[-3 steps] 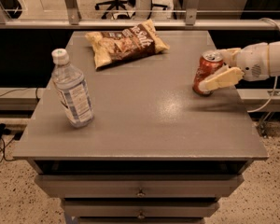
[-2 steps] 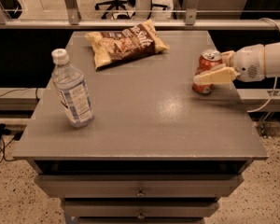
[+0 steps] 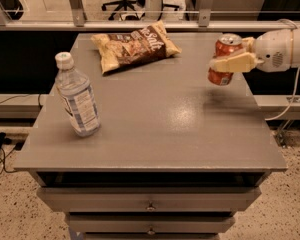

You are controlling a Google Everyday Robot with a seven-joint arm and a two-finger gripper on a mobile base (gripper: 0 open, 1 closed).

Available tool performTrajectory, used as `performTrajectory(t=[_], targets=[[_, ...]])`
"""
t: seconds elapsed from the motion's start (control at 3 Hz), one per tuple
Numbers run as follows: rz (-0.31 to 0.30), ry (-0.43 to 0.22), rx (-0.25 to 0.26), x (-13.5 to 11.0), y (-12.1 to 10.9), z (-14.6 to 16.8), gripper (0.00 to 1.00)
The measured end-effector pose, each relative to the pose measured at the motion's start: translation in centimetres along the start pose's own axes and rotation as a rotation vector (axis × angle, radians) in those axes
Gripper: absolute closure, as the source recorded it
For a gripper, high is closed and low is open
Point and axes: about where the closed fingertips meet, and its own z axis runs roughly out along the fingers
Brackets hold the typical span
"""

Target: Pick coke can

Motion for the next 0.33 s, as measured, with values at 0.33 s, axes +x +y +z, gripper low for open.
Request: performTrajectory(t=[0.33], targets=[[-0.006, -0.006, -0.006, -0.55, 0.09, -0.01, 1.00]])
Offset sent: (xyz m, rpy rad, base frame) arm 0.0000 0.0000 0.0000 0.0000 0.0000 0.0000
